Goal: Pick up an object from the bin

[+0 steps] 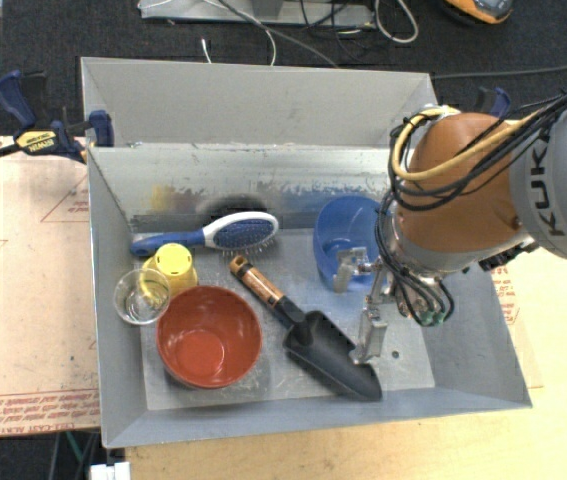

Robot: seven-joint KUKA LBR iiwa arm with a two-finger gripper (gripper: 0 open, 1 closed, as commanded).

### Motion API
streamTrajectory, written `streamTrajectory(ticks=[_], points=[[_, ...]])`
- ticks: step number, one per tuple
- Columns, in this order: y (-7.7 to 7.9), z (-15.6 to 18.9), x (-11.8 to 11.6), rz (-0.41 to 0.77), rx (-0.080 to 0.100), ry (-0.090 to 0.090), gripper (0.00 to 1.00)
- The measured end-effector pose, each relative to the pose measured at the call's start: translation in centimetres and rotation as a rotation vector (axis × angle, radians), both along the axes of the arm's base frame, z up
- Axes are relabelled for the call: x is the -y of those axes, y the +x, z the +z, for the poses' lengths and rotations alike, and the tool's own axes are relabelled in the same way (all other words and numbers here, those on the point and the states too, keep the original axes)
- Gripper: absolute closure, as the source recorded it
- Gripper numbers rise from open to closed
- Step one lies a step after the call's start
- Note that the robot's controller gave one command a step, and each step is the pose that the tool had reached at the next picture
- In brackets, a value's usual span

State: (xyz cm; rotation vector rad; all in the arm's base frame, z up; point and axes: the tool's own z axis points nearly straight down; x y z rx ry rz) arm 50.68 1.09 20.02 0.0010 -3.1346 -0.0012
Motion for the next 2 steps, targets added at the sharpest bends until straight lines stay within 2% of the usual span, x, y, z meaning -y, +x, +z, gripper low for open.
streamTrajectory(ticks=[1,2], points=[[0.2,0.4,0.0,-0.001,0.008,0.0,0.0],[-1.5,-10.6,1.6,-0.172,0.012,0.001,0.0]])
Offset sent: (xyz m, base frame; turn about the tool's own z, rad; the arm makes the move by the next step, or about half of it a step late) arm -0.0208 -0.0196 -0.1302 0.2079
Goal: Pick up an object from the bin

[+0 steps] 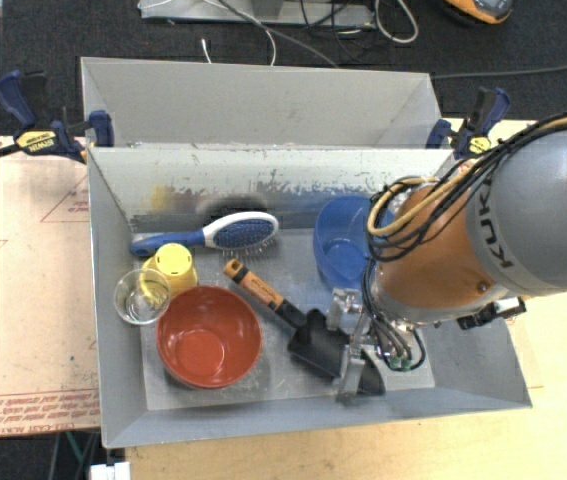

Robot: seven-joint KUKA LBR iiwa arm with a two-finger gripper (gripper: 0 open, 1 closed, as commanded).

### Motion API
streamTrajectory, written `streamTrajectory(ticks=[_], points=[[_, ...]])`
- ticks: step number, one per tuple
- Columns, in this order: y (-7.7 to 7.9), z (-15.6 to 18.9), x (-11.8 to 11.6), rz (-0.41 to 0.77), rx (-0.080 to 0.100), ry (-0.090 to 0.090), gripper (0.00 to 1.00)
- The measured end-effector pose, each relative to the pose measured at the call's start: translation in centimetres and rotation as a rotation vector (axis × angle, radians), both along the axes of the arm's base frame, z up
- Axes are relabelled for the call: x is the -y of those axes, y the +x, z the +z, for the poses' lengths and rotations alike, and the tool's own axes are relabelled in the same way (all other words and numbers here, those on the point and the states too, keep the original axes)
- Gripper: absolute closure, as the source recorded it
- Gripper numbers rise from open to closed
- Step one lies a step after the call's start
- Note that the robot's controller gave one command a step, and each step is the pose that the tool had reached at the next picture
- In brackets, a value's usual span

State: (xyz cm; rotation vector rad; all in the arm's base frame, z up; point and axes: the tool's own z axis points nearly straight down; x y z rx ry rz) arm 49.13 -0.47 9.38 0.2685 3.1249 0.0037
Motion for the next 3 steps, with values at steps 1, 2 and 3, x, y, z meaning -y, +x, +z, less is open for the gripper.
streamTrajectory(ticks=[1,2,3], points=[[-0.4,-2.3,0.6,-0.082,0.011,0.001,0.0],[-1.2,0.6,-2.0,-0.248,-0.002,0.003,0.0],[-0.4,-2.2,0.5,-0.091,0.012,0.002,0.0]])
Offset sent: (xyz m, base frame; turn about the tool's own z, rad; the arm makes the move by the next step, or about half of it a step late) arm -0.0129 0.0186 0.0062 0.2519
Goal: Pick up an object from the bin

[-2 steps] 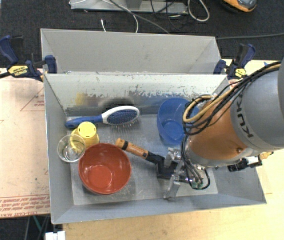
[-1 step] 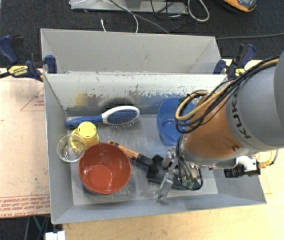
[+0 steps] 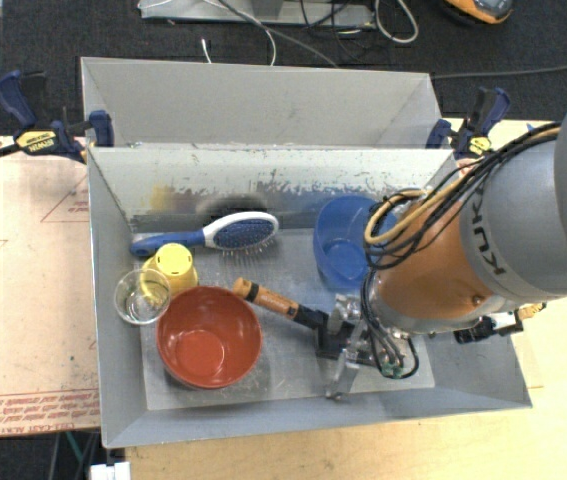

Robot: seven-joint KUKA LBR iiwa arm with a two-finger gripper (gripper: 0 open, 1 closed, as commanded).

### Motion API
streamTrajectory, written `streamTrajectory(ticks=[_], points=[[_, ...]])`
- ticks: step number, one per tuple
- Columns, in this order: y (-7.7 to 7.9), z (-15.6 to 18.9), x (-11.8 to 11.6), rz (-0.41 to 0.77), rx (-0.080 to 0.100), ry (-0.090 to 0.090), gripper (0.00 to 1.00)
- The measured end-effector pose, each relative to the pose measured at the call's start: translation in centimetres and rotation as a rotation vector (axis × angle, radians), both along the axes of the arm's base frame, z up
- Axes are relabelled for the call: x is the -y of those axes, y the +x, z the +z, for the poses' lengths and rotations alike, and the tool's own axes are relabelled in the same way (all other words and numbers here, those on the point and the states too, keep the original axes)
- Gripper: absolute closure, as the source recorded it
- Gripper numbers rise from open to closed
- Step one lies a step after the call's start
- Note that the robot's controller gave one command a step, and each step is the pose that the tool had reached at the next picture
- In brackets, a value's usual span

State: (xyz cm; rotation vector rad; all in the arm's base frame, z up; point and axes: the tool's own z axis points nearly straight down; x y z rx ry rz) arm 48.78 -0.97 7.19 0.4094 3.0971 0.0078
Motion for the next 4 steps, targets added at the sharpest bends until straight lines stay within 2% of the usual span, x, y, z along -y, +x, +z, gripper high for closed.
streamTrajectory(ticks=[1,2,4], points=[[0.6,-0.2,-3.1,-0.266,-0.009,0.007,1.0],[0.6,-0.2,-3.1,-0.266,-0.009,0.007,1.0],[0.5,2.8,-3.1,-0.264,-0.012,0.007,1.0]])
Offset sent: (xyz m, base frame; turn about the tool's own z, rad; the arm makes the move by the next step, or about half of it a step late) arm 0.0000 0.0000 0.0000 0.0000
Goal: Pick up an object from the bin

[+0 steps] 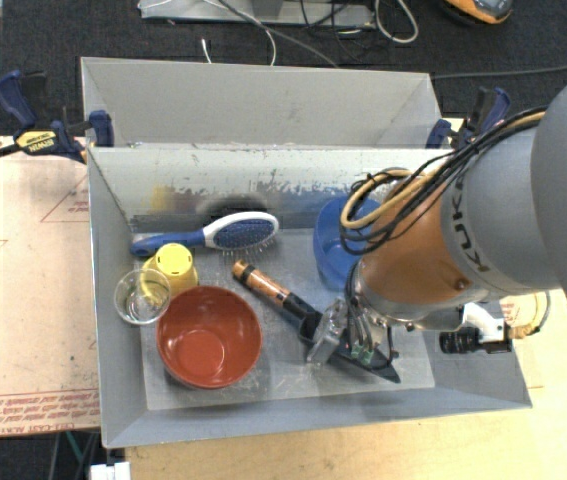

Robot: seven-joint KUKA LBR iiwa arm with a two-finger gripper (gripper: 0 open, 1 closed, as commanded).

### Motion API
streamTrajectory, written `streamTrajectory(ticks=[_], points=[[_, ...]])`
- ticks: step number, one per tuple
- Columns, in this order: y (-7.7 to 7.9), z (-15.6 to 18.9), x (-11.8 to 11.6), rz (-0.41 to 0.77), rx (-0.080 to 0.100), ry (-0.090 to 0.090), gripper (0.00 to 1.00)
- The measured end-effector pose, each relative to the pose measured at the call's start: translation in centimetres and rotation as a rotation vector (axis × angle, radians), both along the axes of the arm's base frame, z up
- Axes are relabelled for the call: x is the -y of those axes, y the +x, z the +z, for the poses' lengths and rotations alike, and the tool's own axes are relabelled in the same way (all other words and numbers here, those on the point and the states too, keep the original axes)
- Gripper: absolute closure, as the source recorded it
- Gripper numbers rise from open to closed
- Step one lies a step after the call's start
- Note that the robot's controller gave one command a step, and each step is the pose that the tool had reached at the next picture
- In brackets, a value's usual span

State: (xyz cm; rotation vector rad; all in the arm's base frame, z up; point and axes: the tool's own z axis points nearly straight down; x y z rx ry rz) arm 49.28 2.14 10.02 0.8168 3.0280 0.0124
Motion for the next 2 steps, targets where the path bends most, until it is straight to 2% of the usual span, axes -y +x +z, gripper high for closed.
streamTrajectory(ticks=[2], points=[[-0.1,3.7,0.0,0.003,-0.006,0.0,1.0]])
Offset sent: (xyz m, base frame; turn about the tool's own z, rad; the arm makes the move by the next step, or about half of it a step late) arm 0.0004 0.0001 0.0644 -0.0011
